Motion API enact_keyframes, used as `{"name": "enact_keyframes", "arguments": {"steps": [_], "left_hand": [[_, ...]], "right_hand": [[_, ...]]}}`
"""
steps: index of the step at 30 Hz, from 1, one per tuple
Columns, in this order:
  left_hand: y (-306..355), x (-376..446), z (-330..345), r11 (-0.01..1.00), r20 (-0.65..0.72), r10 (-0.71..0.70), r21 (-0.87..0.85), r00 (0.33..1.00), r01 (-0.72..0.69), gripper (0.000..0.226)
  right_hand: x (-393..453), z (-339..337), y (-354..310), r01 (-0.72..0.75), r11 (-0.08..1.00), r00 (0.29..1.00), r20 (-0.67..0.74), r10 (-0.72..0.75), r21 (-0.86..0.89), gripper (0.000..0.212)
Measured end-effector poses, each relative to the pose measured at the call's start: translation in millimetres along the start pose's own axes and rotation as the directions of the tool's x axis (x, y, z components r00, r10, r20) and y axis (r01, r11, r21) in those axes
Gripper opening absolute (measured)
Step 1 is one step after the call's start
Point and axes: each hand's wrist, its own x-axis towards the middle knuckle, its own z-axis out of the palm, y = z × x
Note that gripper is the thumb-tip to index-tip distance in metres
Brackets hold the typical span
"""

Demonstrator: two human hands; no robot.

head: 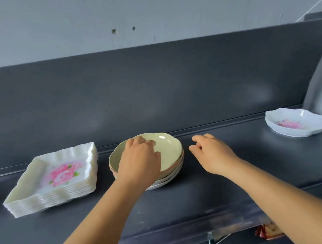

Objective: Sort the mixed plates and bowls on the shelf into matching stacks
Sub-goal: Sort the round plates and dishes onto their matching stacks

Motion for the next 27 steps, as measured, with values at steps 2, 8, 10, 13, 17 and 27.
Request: {"name": "enact_keyframes", "arguments": {"steps": [2,8,10,13,17,27], "left_hand": [[26,5,5,0.996,0.013,0.094,0.008,0.995,-0.094,0.041],[110,23,40,0.970,0.109,0.244,-0.021,0.964,-0.243,0.036],[137,30,52,0.964,0.150,0.264,-0.031,0.953,-0.262,0.037],[175,41,69,0.961,0.197,0.276,-0.049,0.941,-0.272,0.038],[222,53,91,0.953,0.225,0.304,-0.083,0.926,-0.293,0.046],[303,94,147,0.915,0.361,0.358,0.048,0.861,-0.400,0.071]], "right_hand": [[-6,-13,18,0.013,0.999,1.000,-0.012,-0.013,-0.041,0.045],[-16,-55,95,-0.045,0.984,0.999,-0.029,0.041,-0.171,0.044],[-16,-69,124,-0.071,0.978,0.997,-0.039,0.064,-0.198,0.047],[-17,-88,167,-0.123,0.971,0.991,-0.069,0.111,-0.204,0.046],[-16,-112,217,-0.247,0.958,0.962,-0.157,0.224,-0.148,0.043],[3,-133,311,-0.424,0.894,0.906,-0.082,0.416,-0.144,0.043]]}}
